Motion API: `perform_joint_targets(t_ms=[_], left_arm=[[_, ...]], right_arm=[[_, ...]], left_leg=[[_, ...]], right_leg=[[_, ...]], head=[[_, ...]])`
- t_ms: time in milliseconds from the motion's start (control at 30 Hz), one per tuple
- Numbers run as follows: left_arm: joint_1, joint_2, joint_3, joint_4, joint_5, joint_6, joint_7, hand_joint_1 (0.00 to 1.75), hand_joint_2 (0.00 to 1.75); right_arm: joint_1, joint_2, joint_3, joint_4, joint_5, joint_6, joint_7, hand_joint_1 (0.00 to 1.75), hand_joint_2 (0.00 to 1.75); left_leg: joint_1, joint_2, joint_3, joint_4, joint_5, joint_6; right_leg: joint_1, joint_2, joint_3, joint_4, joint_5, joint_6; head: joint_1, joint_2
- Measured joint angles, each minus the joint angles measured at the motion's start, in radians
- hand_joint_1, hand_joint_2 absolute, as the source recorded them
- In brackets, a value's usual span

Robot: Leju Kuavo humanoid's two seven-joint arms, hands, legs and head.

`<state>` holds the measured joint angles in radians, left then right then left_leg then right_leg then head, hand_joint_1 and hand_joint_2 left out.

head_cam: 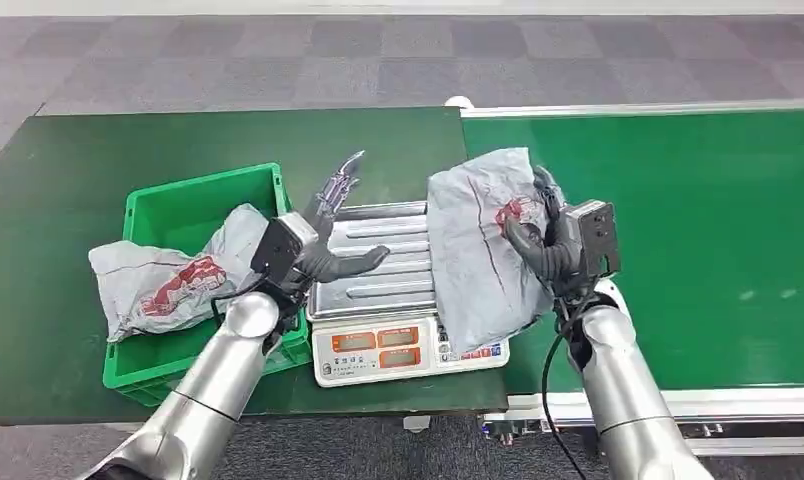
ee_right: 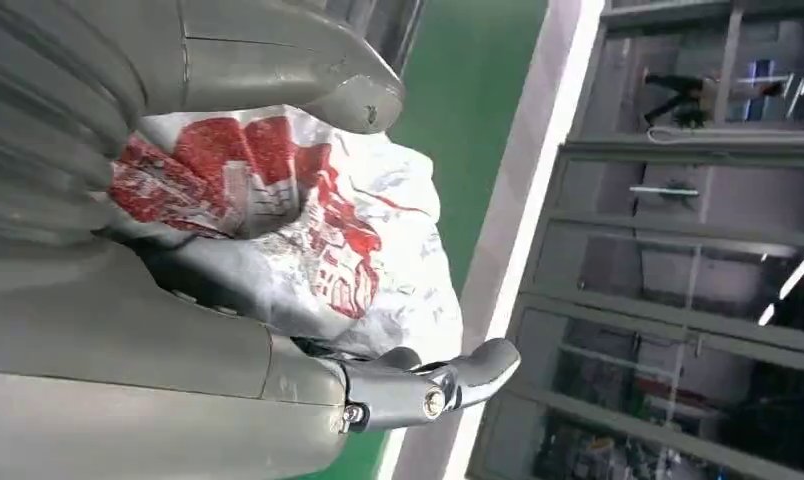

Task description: Moved the parcel from conveyor to table for the left to box.

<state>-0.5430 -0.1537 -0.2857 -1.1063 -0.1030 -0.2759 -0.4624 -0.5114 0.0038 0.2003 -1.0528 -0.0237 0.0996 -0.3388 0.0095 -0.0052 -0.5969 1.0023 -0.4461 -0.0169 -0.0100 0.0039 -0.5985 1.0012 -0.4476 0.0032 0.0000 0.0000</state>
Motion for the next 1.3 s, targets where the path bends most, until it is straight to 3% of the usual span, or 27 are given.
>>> perform_joint_targets(t_ms=[333, 600, 967, 1000, 1300], left_arm=[[-0.075, -0.029, -0.099, 0.134, -0.132, -0.103, -0.094, 0.00, 1.75], [-0.143, -0.095, -0.231, 0.353, -0.376, 0.061, -0.106, 0.00, 1.75], [-0.188, -0.185, -0.382, 0.624, -0.577, 0.128, -0.036, 0.00, 1.75], [-0.188, -0.192, -0.399, 0.634, -0.588, 0.134, -0.024, 1.75, 1.75], [-0.198, -0.208, -0.468, 0.690, -0.501, 0.180, -0.006, 1.75, 1.75]], right_arm=[[-0.089, 0.020, 0.000, 0.098, -0.033, 0.040, -0.058, 0.00, 1.75], [-0.090, 0.040, 0.000, 0.113, -0.037, 0.088, -0.064, 0.00, 1.75], [-0.141, 0.088, 0.000, 0.160, -0.052, 0.127, -0.085, 0.00, 1.75], [-0.141, 0.092, 0.000, 0.161, -0.054, 0.128, -0.085, 0.00, 1.75], [-0.136, 0.108, 0.000, 0.163, -0.056, 0.114, -0.082, 0.00, 1.75]], left_leg=[[0.000, -0.001, 0.000, 0.001, 0.001, 0.001], [0.000, 0.000, 0.000, 0.001, 0.000, 0.001], [0.000, 0.000, 0.000, 0.000, 0.000, 0.001], [0.000, -0.001, 0.000, 0.000, 0.000, 0.001], [0.000, -0.003, 0.001, 0.001, 0.001, 0.001]], right_leg=[[-0.001, -0.001, 0.000, 0.000, 0.000, 0.000], [-0.001, -0.001, 0.000, 0.000, 0.000, 0.000], [-0.001, -0.001, 0.000, 0.000, 0.000, 0.000], [-0.001, -0.001, 0.001, 0.000, 0.000, 0.000], [-0.001, -0.004, 0.004, 0.000, 0.000, 0.000]], head=[[0.000, 0.000], [0.000, 0.000], [0.000, 0.000], [0.000, 0.000], [0.000, 0.000]])
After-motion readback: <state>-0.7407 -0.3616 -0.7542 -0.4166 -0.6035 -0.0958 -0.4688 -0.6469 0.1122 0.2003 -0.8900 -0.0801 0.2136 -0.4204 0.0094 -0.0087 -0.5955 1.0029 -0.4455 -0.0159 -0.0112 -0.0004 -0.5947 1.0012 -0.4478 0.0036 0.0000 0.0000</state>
